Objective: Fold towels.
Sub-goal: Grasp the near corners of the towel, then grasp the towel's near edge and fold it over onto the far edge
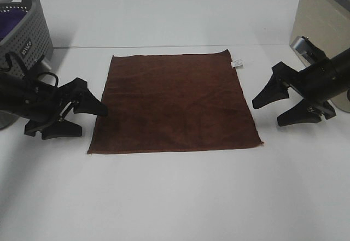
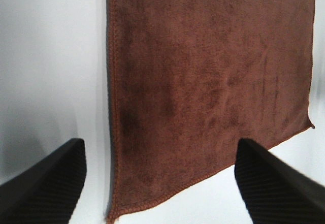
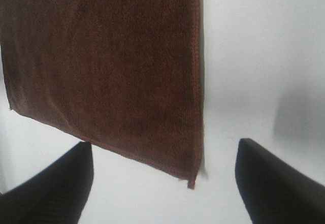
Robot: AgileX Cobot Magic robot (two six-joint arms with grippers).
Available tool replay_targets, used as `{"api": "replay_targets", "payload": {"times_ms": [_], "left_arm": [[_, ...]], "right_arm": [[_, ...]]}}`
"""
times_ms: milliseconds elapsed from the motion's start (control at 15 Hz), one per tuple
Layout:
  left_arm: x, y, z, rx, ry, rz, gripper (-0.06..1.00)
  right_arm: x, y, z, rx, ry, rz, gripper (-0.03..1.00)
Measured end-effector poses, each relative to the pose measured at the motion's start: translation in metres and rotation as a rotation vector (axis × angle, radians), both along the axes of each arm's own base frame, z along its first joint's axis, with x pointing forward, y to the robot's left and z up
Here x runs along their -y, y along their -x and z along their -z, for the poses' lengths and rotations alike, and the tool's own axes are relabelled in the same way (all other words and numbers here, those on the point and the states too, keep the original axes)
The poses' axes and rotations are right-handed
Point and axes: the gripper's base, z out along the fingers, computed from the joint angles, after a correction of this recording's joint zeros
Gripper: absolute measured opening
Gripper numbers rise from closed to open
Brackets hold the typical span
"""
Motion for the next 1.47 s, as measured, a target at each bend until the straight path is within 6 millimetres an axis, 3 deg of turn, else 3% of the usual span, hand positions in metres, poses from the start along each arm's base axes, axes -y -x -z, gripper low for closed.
{"api": "replay_targets", "payload": {"times_ms": [200, 400, 600, 667, 733, 867, 933, 1000, 1133, 1333, 1467], "left_arm": [[0.001, -0.009, 0.009, -0.011, 0.007, 0.004, 0.76], [0.02, -0.016, 0.013, -0.002, 0.022, 0.041, 0.76], [0.047, -0.018, 0.017, -0.018, 0.059, 0.094, 0.75], [0.047, -0.018, 0.017, -0.018, 0.059, 0.094, 0.75], [0.05, -0.017, 0.017, -0.024, 0.058, 0.099, 0.71], [0.05, -0.015, 0.024, -0.045, 0.029, 0.109, 0.41], [0.048, -0.014, 0.028, -0.05, 0.011, 0.117, 0.18], [0.049, -0.013, 0.028, -0.062, 0.019, 0.123, 0.01], [0.05, -0.011, 0.026, -0.076, 0.029, 0.135, 0.01], [0.045, 0.003, -0.005, -0.082, -0.015, 0.164, 0.0], [0.044, 0.012, -0.01, -0.104, -0.021, 0.169, 0.0]], "right_arm": [[-0.004, -0.002, 0.019, -0.035, 0.02, -0.018, 0.73], [-0.012, -0.006, 0.028, -0.05, 0.001, -0.01, 0.73], [-0.042, -0.013, 0.032, -0.058, -0.032, -0.082, 0.72], [-0.042, -0.013, 0.032, -0.058, -0.032, -0.082, 0.72], [-0.053, -0.012, 0.034, -0.062, -0.033, -0.111, 0.68], [-0.06, -0.009, 0.039, -0.089, -0.025, -0.127, 0.46], [-0.06, -0.009, 0.042, -0.101, -0.011, -0.128, 0.3], [-0.059, -0.008, 0.044, -0.121, 0.005, -0.121, 0.04], [-0.058, -0.007, 0.041, -0.127, 0.017, -0.115, 0.0], [-0.055, 0.001, 0.008, -0.128, 0.061, -0.114, 0.0], [-0.055, 0.008, 0.004, -0.143, 0.062, -0.106, 0.0]]}}
